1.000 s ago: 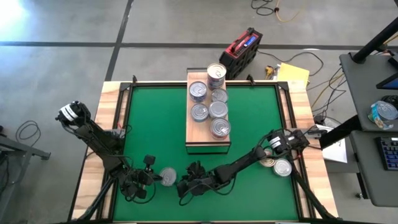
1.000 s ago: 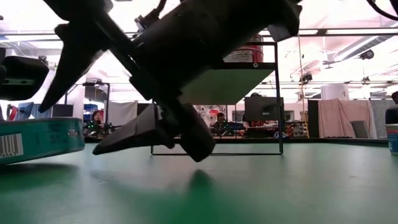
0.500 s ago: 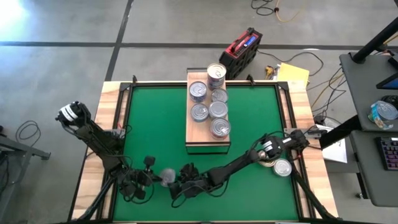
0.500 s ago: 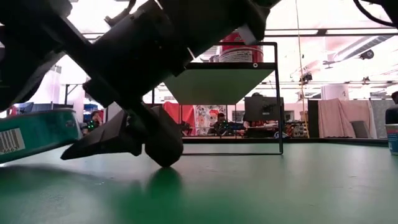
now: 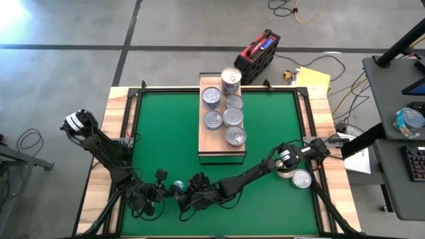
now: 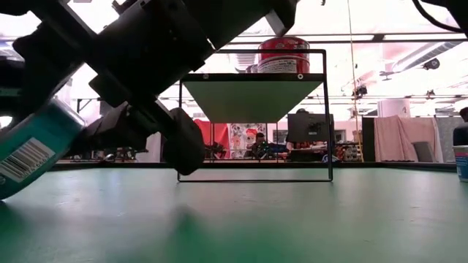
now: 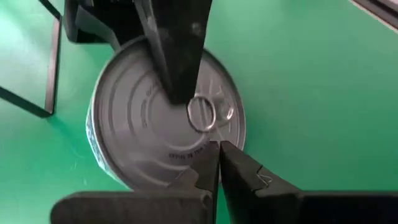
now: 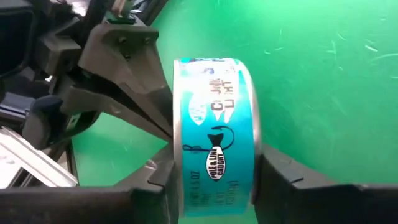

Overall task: Stack canned seafood by type on shelf
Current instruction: Stack the light blue tuna can on top of the light blue can on the shelf

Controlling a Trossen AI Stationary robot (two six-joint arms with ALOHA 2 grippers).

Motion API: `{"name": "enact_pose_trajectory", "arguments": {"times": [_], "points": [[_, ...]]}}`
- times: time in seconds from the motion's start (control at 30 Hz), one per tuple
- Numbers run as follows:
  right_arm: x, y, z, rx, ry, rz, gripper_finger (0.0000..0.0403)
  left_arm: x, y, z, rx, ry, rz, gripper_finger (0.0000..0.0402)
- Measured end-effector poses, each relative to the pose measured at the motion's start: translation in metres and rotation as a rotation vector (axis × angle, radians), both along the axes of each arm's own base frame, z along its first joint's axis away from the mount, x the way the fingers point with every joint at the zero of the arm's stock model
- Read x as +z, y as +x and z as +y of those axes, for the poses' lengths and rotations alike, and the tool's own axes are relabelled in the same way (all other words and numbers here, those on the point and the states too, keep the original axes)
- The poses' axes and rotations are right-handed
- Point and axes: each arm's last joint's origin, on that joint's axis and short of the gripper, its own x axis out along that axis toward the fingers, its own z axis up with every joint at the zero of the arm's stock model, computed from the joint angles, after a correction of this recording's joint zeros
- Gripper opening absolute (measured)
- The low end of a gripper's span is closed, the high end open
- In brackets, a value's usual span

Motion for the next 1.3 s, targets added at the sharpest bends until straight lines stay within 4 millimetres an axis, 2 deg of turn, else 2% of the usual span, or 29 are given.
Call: {"name": "enact_pose_trajectory", "arguments": {"times": [0.23, 0.37, 0.63, 0.8, 0.93, 1.07, 1.13, 1.3], "points": [[0.004, -0.004, 0.006, 0.032, -0.023, 0.016, 0.0131, 0.013, 0.005, -0.010, -0.027, 0.035, -0.022, 0.0000], [0.021, -0.011, 0.011, 0.074, -0.012, 0.041, 0.0131, 0.025, 0.007, -0.019, -0.041, 0.087, 0.010, 0.0000], [0.074, -0.039, 0.012, 0.115, -0.040, 0.138, 0.0131, 0.051, 0.001, -0.035, -0.047, 0.275, -0.054, 0.0000], [0.132, -0.064, -0.001, 0.151, -0.071, 0.155, 0.0131, 0.054, -0.005, -0.033, -0.023, 0.389, -0.130, 0.0000], [0.185, -0.082, -0.028, 0.175, -0.107, 0.104, 0.0131, 0.057, -0.003, -0.029, -0.032, 0.438, -0.135, 0.0000], [0.232, -0.105, -0.078, 0.127, -0.160, 0.105, 0.0131, 0.061, 0.003, -0.020, 0.007, 0.531, -0.158, 0.0000], [0.249, -0.116, -0.107, 0.104, -0.188, 0.122, 0.0131, 0.064, 0.006, -0.013, 0.046, 0.578, -0.164, 0.0000], [0.274, -0.130, -0.179, 0.112, -0.195, 0.123, 0.0131, 0.075, 0.015, 0.014, 0.142, 0.629, -0.135, 0.0000]]}}
